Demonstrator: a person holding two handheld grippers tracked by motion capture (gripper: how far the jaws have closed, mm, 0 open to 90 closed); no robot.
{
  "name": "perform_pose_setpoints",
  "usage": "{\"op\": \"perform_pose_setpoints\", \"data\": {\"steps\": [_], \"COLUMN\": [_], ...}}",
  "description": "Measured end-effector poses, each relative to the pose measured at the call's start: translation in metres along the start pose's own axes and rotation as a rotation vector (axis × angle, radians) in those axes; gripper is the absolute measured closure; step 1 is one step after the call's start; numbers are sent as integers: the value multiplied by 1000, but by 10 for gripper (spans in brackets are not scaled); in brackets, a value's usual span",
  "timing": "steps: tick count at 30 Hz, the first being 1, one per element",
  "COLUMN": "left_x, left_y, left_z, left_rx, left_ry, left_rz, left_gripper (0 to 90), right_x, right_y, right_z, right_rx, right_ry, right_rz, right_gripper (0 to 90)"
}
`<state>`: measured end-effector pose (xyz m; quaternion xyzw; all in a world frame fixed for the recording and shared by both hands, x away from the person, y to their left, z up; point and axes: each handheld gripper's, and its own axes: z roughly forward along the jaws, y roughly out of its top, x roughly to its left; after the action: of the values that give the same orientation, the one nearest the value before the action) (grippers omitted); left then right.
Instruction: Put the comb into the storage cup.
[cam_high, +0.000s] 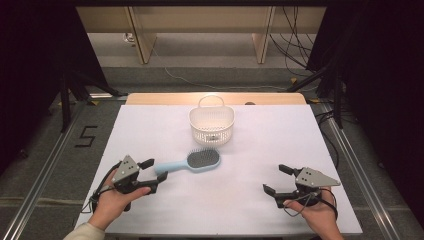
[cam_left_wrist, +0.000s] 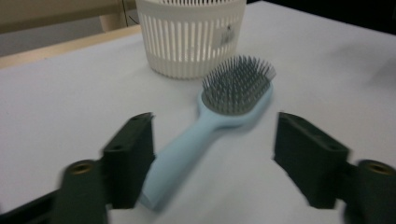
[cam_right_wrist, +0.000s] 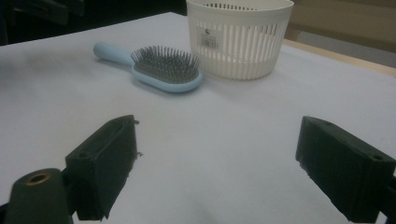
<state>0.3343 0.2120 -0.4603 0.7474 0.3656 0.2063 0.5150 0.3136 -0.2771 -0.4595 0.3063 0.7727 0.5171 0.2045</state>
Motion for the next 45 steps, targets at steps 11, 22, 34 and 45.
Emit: {"op": "perform_pose_setpoints", "data": {"steps": [11,22,34,45], "left_x": [41,52,47,49], "left_y": [16,17,10,9], "left_z": [34,71,79,79], "left_rx": [149,336,448,496], "left_ry": [202,239,210,184], "left_rz": [-59,-108,-111,-125], "left_gripper": [898,898,898,898], "right_x": [0,0,0,-1], "right_y": [0,0,-1,-1], "right_z": [0,0,1,1], "right_rx": [2,4,8,11], "right_ry": [-1,-2,-3,3], "right_rz": [0,2,-1,4], "right_gripper": [135,136,140,145]}}
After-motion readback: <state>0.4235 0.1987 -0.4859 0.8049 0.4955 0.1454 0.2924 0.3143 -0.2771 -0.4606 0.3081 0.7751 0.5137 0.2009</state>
